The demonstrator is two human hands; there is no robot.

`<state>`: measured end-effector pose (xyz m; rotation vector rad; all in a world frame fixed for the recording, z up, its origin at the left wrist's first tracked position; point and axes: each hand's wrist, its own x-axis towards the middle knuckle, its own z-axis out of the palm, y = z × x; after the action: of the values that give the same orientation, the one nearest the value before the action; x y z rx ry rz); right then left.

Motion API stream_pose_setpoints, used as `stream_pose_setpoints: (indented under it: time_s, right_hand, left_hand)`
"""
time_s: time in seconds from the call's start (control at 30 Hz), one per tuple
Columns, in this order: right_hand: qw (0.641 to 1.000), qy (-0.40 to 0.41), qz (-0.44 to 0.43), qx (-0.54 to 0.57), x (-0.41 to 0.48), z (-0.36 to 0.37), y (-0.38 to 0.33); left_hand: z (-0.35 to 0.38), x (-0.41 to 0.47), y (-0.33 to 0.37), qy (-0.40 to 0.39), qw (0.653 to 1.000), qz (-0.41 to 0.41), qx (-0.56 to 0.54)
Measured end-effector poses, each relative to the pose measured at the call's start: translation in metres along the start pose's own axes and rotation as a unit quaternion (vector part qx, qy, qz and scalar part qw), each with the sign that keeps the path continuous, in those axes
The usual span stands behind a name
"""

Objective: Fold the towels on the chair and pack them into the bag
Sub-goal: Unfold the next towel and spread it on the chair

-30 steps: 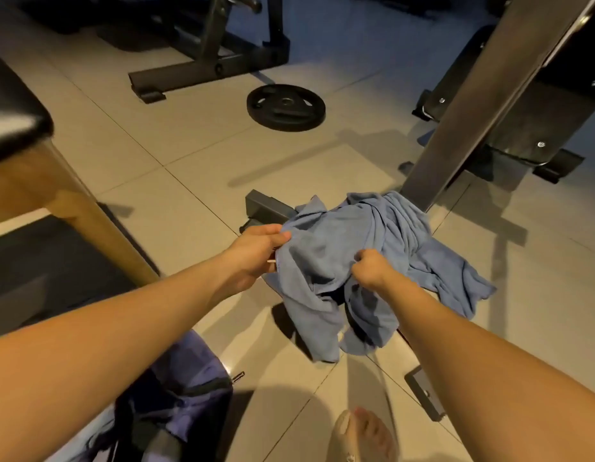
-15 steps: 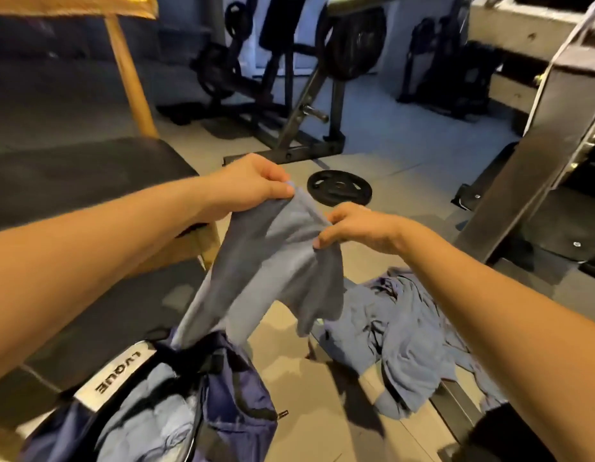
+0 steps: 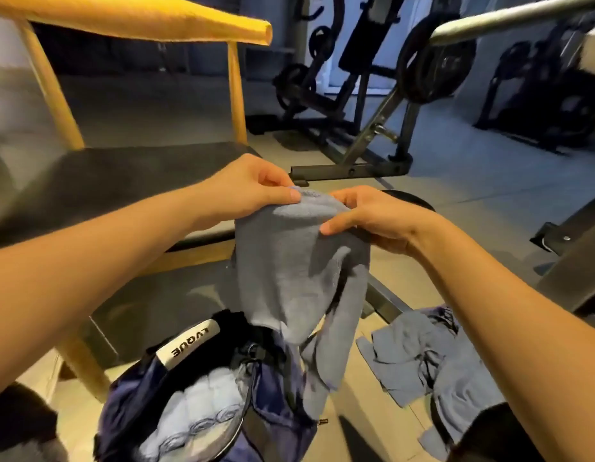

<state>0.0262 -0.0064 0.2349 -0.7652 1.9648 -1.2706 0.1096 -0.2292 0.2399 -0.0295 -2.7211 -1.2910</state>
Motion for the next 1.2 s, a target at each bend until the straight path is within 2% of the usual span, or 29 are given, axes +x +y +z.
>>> stream_pose_setpoints:
  time_s: [0.07,0.17,0.27,0.43,0.5,0.57,0.63,0.73,0.8,0.93,1.03,1.1,1.2]
  right_hand:
    - [0.999,-0.035,0.012,0.015,0.002,0.007,-0.007]
    - [0.992,-0.094,0.087,0.011,0.001,0.017,-0.014]
    - [0.989,-0.072,0.127,0.034,0.003,0.023,-0.017]
    - [0.985,0.014,0.116,0.126,0.013,0.025,-0.020]
    - [0.987,0.038,0.123,0.099,0.019,0.031,-0.022]
    - [0.992,0.027,0.105,0.058,0.024,0.036,-0.030]
    - [0.998,0.025,0.053,0.030,0.029,0.034,-0.046]
    - [0.995,0.083,-0.041,-0.026,0.033,0.026,-0.091]
    - [0.991,0.093,-0.065,-0.070,0.036,0.024,-0.126]
    - [0.985,0.080,-0.041,-0.150,0.052,0.027,-0.172]
    - [0.975,0.067,0.005,-0.211,0.070,0.022,-0.183]
    - [0.962,0.103,0.006,-0.254,0.082,0.016,-0.180]
    - [0.916,0.226,-0.040,-0.330,0.103,0.010,-0.174]
  left_hand:
    - [-0.006,-0.010,-0.008,0.014,1.000,-0.004,0.002]
    - [-0.017,-0.019,-0.014,0.069,0.994,0.031,0.080]
    - [-0.034,-0.023,-0.016,0.128,0.985,0.060,0.098]
    - [-0.066,-0.035,-0.022,0.115,0.991,0.018,0.073]
    - [-0.074,-0.039,-0.018,0.130,0.986,0.041,0.100]
    - [-0.083,-0.041,-0.010,0.159,0.979,0.061,0.115]
    - [-0.099,-0.043,-0.004,0.186,0.976,0.056,0.099]
    - [-0.133,-0.043,0.000,0.213,0.971,0.045,0.098]
    - [-0.162,-0.043,0.002,0.251,0.961,0.045,0.106]
    - [-0.221,-0.037,0.004,0.345,0.934,0.012,0.093]
    - [-0.248,-0.023,-0.011,0.409,0.911,-0.051,0.019]
    - [-0.255,-0.015,-0.020,0.456,0.887,-0.075,-0.022]
    - [-0.259,-0.005,-0.032,0.494,0.861,-0.096,-0.076]
